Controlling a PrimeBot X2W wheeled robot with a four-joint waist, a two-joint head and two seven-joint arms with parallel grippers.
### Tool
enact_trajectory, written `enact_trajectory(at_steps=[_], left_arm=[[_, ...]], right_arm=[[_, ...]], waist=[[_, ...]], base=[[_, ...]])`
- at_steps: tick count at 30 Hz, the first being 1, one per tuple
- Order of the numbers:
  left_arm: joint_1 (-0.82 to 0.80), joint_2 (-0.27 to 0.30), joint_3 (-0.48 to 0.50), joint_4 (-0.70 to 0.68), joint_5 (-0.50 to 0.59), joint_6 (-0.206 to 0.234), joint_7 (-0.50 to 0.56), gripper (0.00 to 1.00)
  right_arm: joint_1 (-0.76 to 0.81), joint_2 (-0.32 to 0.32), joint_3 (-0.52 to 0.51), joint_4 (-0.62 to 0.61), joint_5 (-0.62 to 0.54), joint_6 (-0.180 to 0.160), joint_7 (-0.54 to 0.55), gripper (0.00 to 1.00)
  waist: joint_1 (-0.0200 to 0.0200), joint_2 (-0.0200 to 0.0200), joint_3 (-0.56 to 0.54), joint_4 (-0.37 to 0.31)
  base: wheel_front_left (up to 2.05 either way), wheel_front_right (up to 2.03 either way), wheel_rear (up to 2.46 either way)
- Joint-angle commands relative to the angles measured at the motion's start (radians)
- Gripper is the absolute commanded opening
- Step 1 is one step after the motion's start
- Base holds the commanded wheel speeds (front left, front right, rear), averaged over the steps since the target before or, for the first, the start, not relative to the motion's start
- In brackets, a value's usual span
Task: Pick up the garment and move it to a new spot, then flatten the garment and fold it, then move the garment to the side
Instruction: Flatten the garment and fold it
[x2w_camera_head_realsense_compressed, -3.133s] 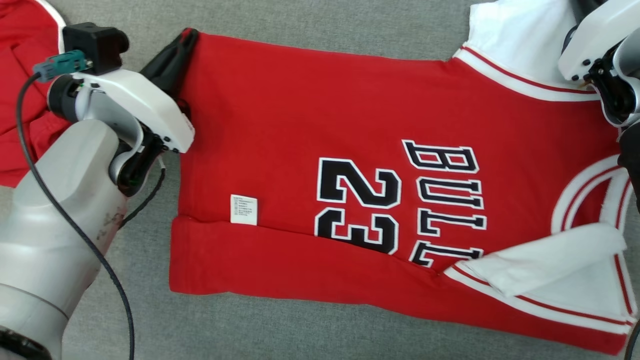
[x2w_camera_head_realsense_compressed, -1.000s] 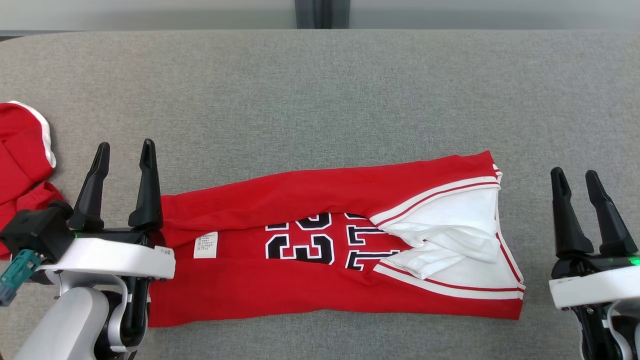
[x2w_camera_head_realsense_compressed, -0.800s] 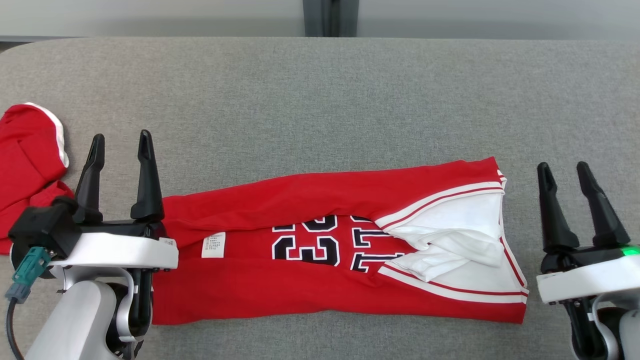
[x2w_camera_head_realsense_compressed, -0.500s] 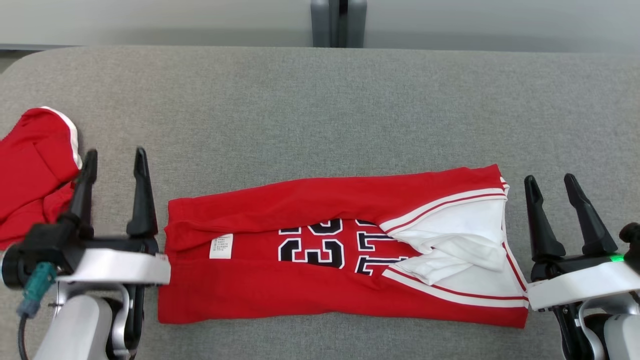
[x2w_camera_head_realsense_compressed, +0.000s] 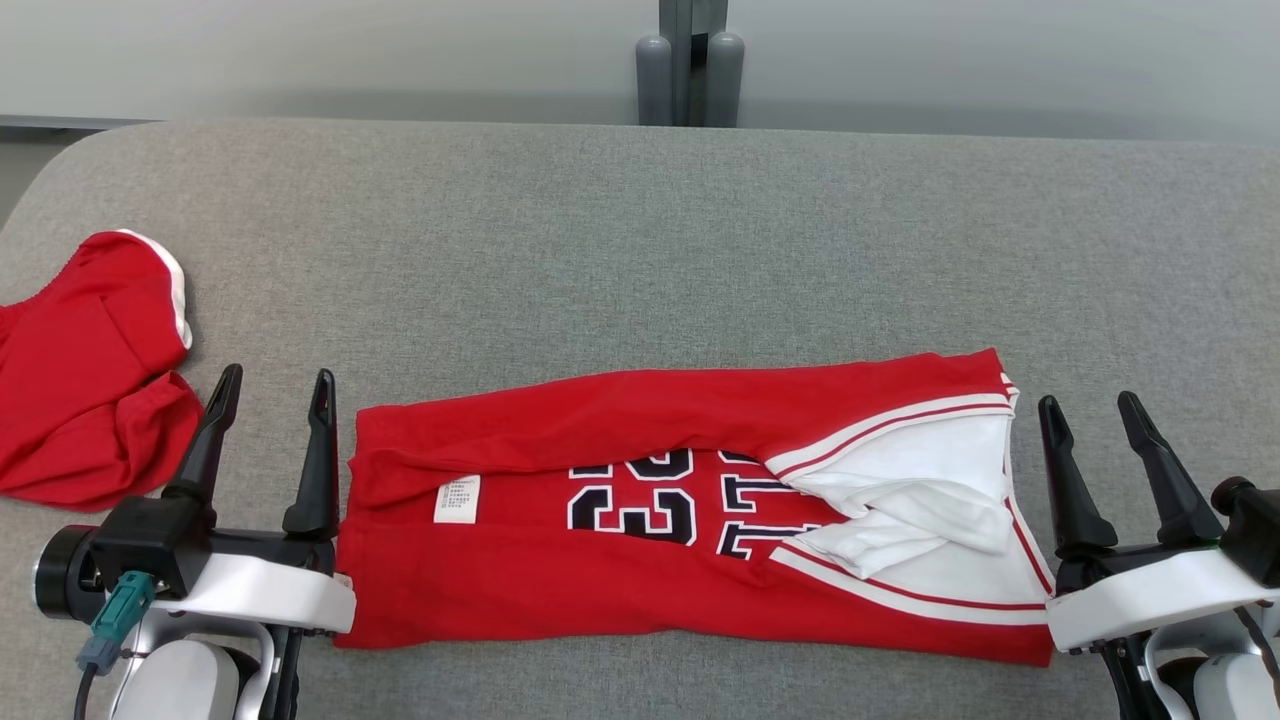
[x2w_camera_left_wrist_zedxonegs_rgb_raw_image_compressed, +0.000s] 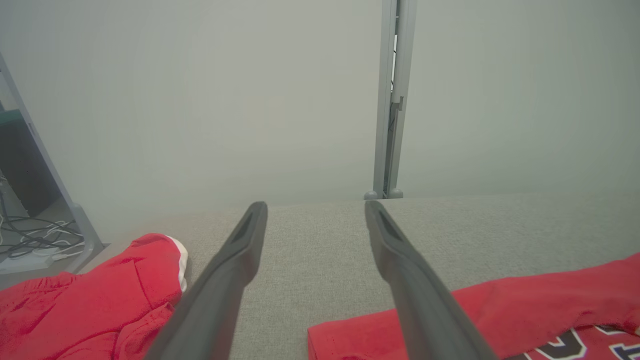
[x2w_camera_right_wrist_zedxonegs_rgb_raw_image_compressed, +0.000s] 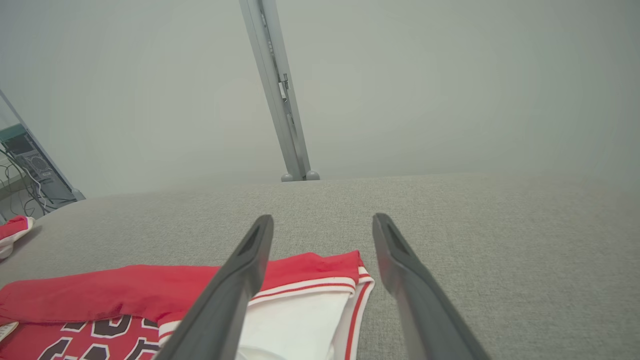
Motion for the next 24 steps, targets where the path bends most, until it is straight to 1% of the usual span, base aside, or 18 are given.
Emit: enact_trajectory(at_steps=[1,8,13,17,18,24], left_arm=[[0.001,0.000,0.008,0.007,0.012,-0.010,-0.003,1.00],[-0.019,-0.021,0.023,0.028,0.037,-0.040,-0.003,1.00],[-0.027,-0.035,0.031,0.037,0.048,-0.058,-0.003,1.00],[-0.037,-0.046,0.034,0.045,0.061,-0.071,-0.003,1.00],[-0.037,-0.046,0.034,0.045,0.061,-0.071,-0.003,1.00],[-0.052,-0.059,0.037,0.060,0.078,-0.089,-0.003,1.00]], right_arm=[[0.004,-0.006,0.001,0.004,-0.004,0.001,-0.002,1.00],[-0.013,-0.019,-0.004,0.018,-0.018,0.001,0.010,1.00],[-0.024,-0.022,-0.004,0.052,-0.030,0.001,0.019,1.00],[-0.026,-0.018,0.005,0.115,-0.029,0.001,0.024,1.00],[-0.026,-0.018,0.005,0.115,-0.029,0.001,0.024,1.00],[-0.048,-0.009,0.015,0.259,-0.026,0.001,0.015,1.00]], waist=[[0.0000,-0.0001,0.000,0.001],[0.0000,-0.0001,0.005,0.009],[0.0000,-0.0001,0.013,0.022],[0.0000,-0.0001,0.023,0.033],[0.0000,-0.0001,0.023,0.033],[0.0000,-0.0001,0.041,0.049]], base=[[0.00,0.00,0.00],[0.00,0.00,0.00],[0.00,0.00,0.00],[0.00,0.00,0.00],[0.00,0.00,0.00],[0.00,0.00,0.00]])
